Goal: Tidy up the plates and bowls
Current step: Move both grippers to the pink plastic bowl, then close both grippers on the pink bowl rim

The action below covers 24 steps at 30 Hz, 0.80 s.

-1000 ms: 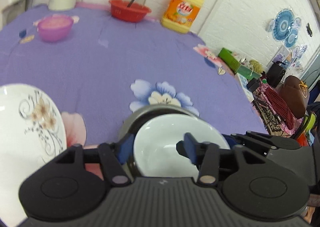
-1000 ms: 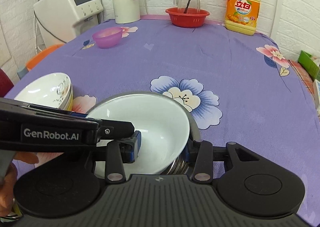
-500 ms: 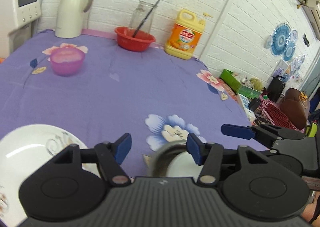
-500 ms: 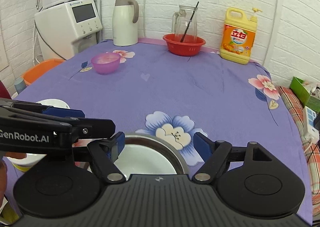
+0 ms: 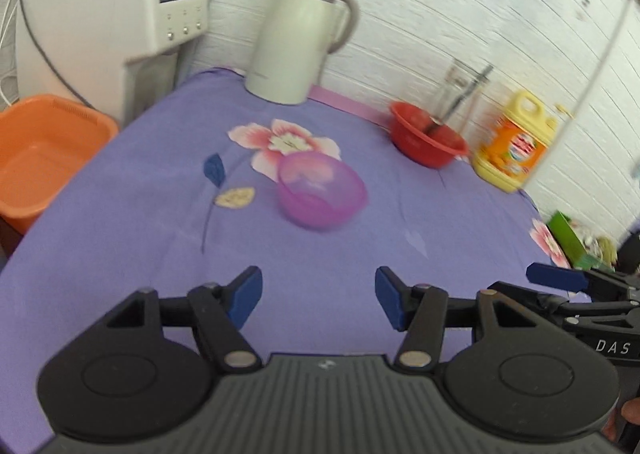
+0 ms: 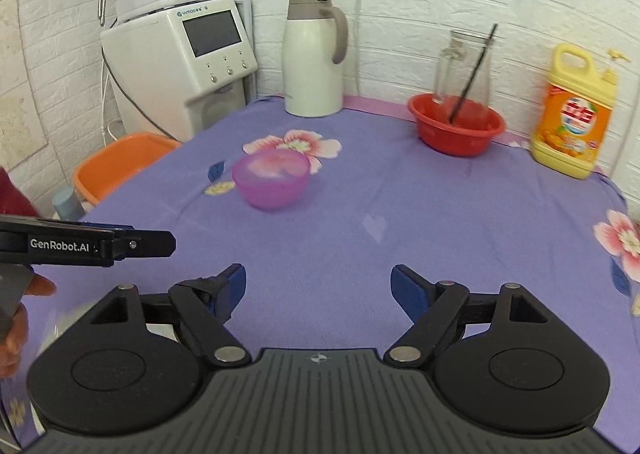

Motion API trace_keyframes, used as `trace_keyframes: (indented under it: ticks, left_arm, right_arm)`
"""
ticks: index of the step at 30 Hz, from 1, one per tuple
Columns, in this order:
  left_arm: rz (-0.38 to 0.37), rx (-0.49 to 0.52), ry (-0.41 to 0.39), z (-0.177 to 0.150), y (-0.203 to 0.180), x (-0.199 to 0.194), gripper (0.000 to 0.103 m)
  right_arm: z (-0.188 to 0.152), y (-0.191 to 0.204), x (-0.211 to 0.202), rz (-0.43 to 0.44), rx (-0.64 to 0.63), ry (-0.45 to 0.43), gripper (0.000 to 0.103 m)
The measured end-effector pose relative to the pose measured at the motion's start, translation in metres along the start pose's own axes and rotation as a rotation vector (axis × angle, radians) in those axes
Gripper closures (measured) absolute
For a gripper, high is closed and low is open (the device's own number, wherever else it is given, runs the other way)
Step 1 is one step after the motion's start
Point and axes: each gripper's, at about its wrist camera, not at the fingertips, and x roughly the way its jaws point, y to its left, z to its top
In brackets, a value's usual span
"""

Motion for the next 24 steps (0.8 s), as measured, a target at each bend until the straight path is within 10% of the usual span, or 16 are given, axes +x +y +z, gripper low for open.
trace_keyframes:
  ticks: [12, 22, 24]
  left_arm:
    - [0.014, -0.124, 0.078, 0.07, 0.038, 0.129, 0.045]
    - [0.043, -0.092, 0.094, 0.07, 0.038, 0.162, 0.045]
    - [0.033, -0.08, 0.094, 0.068, 0.036, 0.163, 0.062]
  right_arm:
    - [0.058, -0.003, 0.147, -0.003, 0.086, 0.089, 0.0]
    - [0.058, 0.011, 0.194, 0.033, 0.052, 0.149, 0.0]
    - [0.057, 0.014, 0.197, 0.047, 0.046, 0.158, 0.0]
